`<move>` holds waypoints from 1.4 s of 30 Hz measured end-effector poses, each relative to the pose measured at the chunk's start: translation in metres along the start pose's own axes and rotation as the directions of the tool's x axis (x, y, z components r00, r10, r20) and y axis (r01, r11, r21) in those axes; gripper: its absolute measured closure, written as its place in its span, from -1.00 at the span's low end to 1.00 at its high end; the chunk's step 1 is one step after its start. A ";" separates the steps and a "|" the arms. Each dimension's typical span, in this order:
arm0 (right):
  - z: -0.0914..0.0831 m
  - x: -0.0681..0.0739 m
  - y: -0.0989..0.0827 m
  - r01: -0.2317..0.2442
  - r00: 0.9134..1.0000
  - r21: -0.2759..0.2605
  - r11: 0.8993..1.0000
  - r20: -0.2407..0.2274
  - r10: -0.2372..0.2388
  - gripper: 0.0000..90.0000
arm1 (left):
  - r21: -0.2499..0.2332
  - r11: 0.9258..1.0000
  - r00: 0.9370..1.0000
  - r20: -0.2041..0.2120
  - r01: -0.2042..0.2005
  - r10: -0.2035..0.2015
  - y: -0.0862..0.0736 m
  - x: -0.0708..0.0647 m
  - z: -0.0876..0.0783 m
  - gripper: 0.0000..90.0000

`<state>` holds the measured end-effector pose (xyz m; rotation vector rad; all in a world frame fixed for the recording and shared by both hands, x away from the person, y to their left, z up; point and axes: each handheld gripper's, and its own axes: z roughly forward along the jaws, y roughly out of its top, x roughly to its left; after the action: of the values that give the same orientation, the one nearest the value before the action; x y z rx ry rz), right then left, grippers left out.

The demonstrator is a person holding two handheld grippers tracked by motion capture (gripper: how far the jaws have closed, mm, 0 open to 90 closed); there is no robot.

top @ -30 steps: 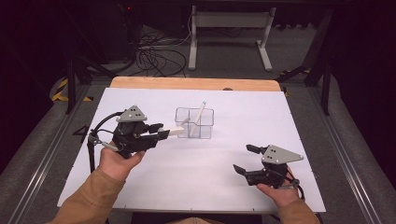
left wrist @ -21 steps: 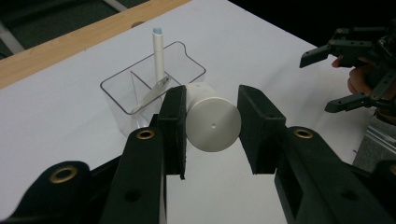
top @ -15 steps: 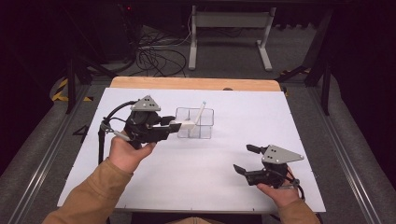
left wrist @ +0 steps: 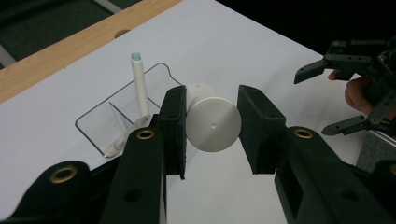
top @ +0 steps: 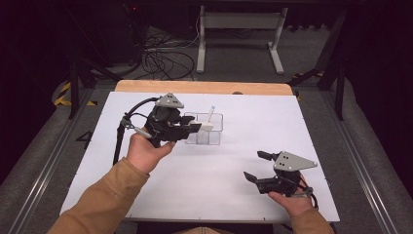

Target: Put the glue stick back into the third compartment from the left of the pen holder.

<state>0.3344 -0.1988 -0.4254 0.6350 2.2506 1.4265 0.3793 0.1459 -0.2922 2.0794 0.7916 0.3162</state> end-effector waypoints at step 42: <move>0.000 -0.001 -0.002 0.003 1.000 0.013 1.000 -0.001 -0.003 -0.60 | 0.113 0.993 0.997 -0.081 0.026 -0.016 0.026 0.020 0.072 0.44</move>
<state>0.3347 -0.1995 -0.4274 0.6352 2.2621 1.4124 0.4410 0.1014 -0.3156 2.1746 0.8972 0.3513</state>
